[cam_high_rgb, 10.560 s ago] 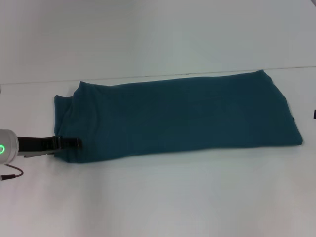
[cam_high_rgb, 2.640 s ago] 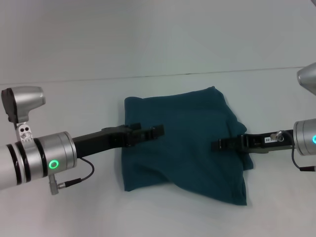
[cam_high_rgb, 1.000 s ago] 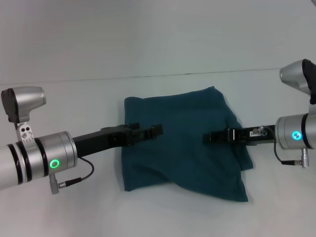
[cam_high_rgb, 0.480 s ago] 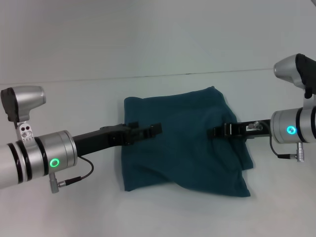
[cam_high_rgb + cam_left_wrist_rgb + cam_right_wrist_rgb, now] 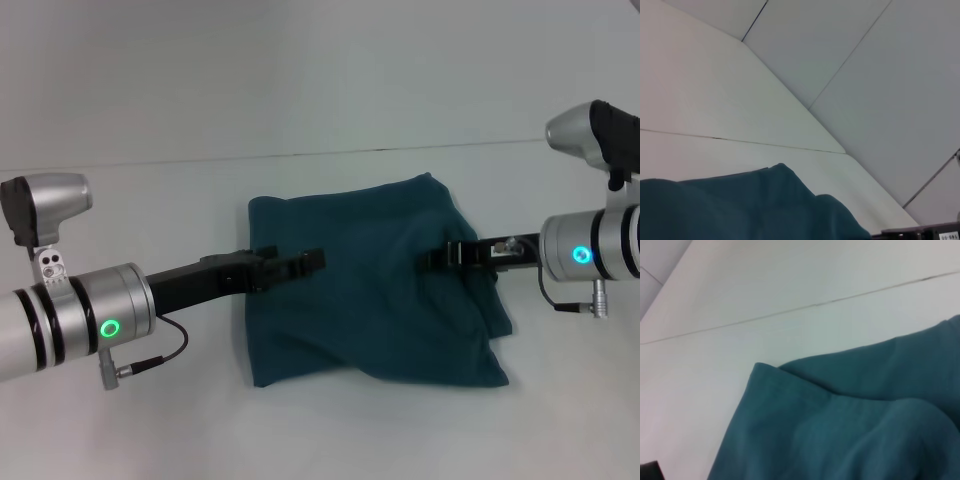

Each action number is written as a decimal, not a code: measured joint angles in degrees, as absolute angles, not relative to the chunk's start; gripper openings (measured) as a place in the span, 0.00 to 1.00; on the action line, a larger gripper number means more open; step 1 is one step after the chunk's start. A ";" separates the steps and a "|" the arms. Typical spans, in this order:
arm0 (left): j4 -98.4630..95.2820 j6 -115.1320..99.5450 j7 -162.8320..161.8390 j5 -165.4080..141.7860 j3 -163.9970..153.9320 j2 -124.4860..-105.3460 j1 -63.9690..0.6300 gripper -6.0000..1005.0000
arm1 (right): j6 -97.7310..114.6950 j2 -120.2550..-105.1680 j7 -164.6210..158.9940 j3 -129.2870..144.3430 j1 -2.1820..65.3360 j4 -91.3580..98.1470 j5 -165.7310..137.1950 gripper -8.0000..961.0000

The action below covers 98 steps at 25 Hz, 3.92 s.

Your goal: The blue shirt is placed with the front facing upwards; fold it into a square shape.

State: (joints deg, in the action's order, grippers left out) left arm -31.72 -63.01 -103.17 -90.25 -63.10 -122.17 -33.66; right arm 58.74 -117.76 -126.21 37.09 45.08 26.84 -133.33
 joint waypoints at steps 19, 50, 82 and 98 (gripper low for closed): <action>-31.64 -62.92 -103.27 -90.12 -61.68 -122.21 -33.64 0.94 | 64.47 -117.95 -127.01 37.09 47.47 32.61 -132.53 0.12; -31.66 -63.11 -104.74 -89.72 -60.29 -122.44 -33.83 0.93 | 63.59 -113.98 -129.54 40.67 46.67 34.84 -133.53 0.12; -30.93 -62.88 -105.30 -90.25 -60.26 -122.60 -33.04 0.89 | 42.31 -115.37 -128.94 45.43 46.99 30.76 -134.05 0.28; -31.29 -62.16 -104.88 -90.25 -60.29 -122.53 -33.37 0.88 | 49.18 -113.58 -128.99 44.28 40.58 39.09 -127.45 0.76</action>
